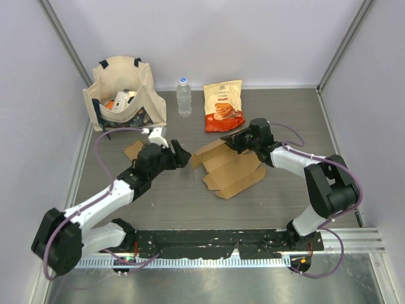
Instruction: Fold the paper box
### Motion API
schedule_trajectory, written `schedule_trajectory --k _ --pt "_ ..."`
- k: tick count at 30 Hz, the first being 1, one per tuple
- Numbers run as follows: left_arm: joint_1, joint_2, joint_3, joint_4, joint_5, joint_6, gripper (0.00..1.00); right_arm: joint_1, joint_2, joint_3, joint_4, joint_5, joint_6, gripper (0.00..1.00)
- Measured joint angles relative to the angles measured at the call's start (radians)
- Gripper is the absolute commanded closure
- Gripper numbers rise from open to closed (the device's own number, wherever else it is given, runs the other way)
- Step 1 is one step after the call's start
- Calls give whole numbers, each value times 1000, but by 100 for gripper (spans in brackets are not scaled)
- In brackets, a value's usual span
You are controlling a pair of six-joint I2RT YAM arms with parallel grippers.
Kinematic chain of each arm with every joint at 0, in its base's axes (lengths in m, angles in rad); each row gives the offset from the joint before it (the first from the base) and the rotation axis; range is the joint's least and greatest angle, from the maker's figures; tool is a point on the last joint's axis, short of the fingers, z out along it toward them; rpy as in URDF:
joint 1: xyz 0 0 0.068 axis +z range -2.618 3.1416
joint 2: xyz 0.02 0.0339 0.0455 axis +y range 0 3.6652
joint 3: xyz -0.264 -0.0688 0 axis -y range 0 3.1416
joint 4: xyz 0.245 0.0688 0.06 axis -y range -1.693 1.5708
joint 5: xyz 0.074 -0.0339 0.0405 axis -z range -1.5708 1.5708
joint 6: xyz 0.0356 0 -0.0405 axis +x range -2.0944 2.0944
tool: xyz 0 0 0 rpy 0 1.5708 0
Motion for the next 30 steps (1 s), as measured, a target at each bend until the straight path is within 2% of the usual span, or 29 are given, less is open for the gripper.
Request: schedule_trajectory --k 5,6,9,11,13,15,22,30 --pt "10 183 152 -61 156 6 33 0 0 -17 52 0 45 88" --pt "10 205 172 -68 170 6 39 0 0 -18 60 -1 53 88" --pt "10 260 212 -107 191 5 50 0 0 -18 80 -5 76 88" --pt "10 284 223 -157 174 4 48 0 0 -18 96 -9 93 88" --pt "11 297 225 -207 154 8 38 0 0 -18 106 -11 105 88" --pt "11 296 225 -247 134 9 36 0 0 -18 115 -14 114 88" --pt "46 307 235 -298 19 5 39 0 8 -20 124 -28 127 89" --pt "171 468 367 -303 6 5 38 0 14 -46 117 -39 118 89"
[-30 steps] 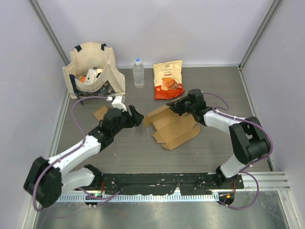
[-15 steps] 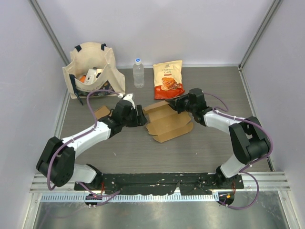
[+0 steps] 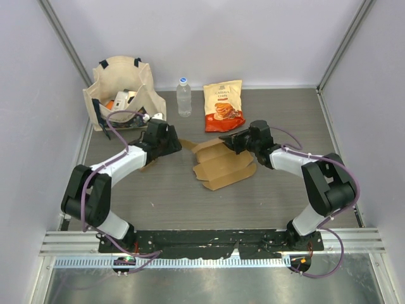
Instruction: Fold the paper box
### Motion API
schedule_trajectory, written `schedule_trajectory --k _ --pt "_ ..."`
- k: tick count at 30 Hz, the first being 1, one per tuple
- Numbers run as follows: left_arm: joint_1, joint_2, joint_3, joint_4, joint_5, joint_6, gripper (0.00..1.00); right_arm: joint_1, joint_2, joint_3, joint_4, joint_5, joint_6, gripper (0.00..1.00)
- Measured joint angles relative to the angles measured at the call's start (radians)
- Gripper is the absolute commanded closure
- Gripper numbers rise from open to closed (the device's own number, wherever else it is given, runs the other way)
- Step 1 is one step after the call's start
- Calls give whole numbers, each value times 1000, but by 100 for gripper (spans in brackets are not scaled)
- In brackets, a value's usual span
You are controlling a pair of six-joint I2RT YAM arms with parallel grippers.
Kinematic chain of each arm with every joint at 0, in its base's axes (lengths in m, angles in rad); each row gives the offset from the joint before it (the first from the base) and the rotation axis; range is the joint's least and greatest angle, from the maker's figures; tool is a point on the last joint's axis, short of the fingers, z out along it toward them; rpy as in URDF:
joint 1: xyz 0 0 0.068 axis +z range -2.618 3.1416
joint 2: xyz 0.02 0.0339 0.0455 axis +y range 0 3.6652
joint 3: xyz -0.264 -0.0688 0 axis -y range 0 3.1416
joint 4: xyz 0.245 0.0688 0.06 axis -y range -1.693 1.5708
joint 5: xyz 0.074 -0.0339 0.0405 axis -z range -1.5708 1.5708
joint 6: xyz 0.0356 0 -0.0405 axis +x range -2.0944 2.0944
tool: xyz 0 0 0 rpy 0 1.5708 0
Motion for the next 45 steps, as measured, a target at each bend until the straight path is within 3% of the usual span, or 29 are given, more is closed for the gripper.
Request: schedule_trajectory --k 6,7,8,13,16,22,29,33,35,36,38,40,45 --pt "14 -108 -76 23 101 1 45 0 40 2 14 2 -7 89" --pt "13 -153 -100 25 116 1 51 0 47 3 15 2 -8 89" --pt "10 -224 -135 34 133 2 65 0 58 10 14 2 -11 89" --pt "-20 -387 -167 89 182 37 77 0 106 91 -37 3 -25 91" --pt "-75 -309 -86 72 179 75 83 0 112 135 -91 10 -35 91" --pt "-113 -68 102 -38 130 105 86 0 112 139 -134 23 -41 91" --pt "-177 92 220 -126 84 108 90 0 112 139 -130 28 -33 92" --pt "-224 146 250 -132 97 106 86 -1 112 139 -125 37 -19 92" --pt "-235 167 251 -131 98 104 80 -2 112 135 -116 42 -12 92" --pt "-237 174 251 -132 96 105 76 0 109 126 -100 44 -8 92" --pt "-241 172 248 -131 85 106 58 2 100 97 -67 48 1 92" --pt "-241 138 213 -104 70 109 47 3 92 69 -31 49 8 93" --pt "-241 -120 13 -83 -7 84 40 5 89 32 34 50 13 94"
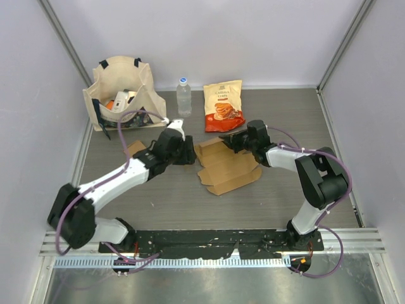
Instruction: Fold the paper box
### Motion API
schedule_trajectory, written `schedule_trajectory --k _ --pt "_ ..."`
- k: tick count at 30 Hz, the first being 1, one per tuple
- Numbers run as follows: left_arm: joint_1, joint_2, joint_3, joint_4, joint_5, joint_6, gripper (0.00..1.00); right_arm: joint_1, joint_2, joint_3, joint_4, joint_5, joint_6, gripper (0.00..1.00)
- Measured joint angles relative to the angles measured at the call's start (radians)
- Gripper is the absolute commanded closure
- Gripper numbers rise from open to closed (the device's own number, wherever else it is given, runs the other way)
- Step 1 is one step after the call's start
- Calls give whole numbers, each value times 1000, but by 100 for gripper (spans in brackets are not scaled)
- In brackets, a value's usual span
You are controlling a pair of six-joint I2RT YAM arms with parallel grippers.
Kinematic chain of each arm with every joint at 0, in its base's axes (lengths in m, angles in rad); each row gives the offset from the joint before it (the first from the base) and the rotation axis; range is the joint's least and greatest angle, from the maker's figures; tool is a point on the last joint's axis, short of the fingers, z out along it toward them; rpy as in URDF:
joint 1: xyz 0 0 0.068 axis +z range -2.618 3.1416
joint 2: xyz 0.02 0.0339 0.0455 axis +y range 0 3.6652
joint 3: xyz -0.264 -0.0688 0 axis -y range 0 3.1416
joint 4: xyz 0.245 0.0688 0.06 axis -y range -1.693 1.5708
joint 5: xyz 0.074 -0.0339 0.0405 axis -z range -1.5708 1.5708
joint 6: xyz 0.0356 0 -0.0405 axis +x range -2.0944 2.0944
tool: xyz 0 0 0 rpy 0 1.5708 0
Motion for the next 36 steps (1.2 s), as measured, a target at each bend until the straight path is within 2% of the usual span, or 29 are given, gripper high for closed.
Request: schedule_trajectory --k 4,9,12,13,15,16,19,20,30,36 --pt "0 -175 -93 5 -81 -24 34 0 0 -2 14 2 0 95" --pt "1 -137 -98 -2 -121 -33 35 0 0 -3 16 5 1 95" --pt "2 -35 -63 -20 -117 -31 46 0 0 -3 17 5 3 95" --pt "2 -8 -51 -23 -115 -29 59 0 0 -3 17 5 4 95" --pt "3 50 -19 -34 -112 -26 72 0 0 -3 18 5 4 95" --pt "3 72 -5 -36 -108 -15 82 0 -1 -4 18 5 4 95" --pt "3 95 27 -41 -83 -6 97 1 -6 -16 28 8 4 95" --pt "3 99 40 -48 -70 -4 99 2 -9 -25 39 14 6 96" --pt "5 105 64 -27 156 -82 100 8 -71 -160 175 100 27 99" --pt "-22 109 45 38 201 -146 99 33 -93 -226 236 132 51 99"
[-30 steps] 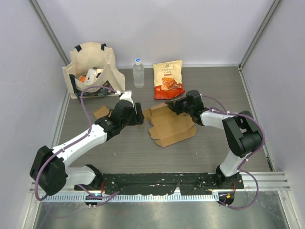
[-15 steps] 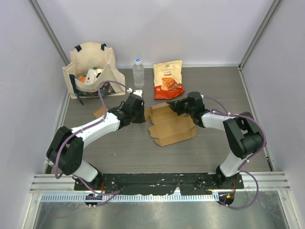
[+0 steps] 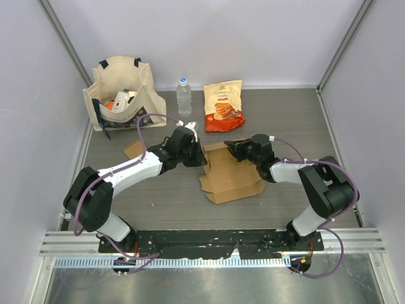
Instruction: Fold the paper box
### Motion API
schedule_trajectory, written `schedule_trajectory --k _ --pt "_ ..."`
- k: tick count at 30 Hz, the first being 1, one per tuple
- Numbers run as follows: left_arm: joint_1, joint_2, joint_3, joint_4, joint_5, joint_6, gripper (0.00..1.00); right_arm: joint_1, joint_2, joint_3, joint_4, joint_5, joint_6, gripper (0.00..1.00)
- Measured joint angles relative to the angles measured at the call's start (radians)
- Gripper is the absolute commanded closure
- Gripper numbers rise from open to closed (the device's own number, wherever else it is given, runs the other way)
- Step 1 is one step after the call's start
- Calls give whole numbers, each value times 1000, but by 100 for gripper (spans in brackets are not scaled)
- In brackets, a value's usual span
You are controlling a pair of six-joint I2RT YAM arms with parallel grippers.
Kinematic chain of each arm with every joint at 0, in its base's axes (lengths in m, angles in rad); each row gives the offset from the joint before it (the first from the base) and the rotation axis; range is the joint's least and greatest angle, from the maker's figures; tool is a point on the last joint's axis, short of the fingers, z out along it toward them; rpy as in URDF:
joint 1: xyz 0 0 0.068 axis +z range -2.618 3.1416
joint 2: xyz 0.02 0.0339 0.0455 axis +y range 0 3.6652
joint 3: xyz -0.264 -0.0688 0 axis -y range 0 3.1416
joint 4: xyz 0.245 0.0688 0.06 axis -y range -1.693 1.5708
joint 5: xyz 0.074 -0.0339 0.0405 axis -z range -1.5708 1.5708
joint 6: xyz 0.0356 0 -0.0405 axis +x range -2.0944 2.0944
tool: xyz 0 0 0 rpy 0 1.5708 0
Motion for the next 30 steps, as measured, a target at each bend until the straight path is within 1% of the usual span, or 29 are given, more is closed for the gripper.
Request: schedule_trajectory --k 5,8,9,11,12,14,15,19,22,23,25,27,28,29,30 --pt "-43 32 -6 39 -24 -19 99 4 -32 -42 9 31 15 99" --pt "-68 31 -32 76 -63 -20 89 7 -60 -60 3 37 14 98" --pt "-72 29 -40 84 -74 -19 82 8 -66 -64 0 37 11 98" --pt "-82 19 -62 90 -97 -19 75 10 -77 -72 -2 37 3 98" --pt "-84 14 -71 89 -106 -15 69 11 -80 -75 -1 37 0 98" --pt "-83 6 -90 84 -127 -14 66 14 -82 -89 18 34 -4 98" --pt "-83 2 -97 82 -135 -14 62 16 -83 -96 29 32 -5 98" --pt "-82 -42 -140 84 -150 -4 59 17 -83 -105 48 29 -10 98" --pt "-82 -82 -177 99 -139 23 49 17 -83 -105 49 26 -13 98" --pt "-82 -98 -193 112 -134 34 43 17 -83 -105 49 23 -14 98" --pt "-82 -161 -247 140 -127 53 41 17 -83 -106 50 17 -16 98" --pt "-81 -235 -298 161 -131 63 42 17 -83 -106 50 12 -17 98" --pt "-80 -282 -323 164 -137 68 44 17 -83 -106 50 8 -18 98" --pt "-76 -334 -347 169 -144 74 50 17 -83 -106 50 6 -19 98" --pt "-74 -364 -358 170 -152 80 52 17 -83 -106 50 3 -19 98"
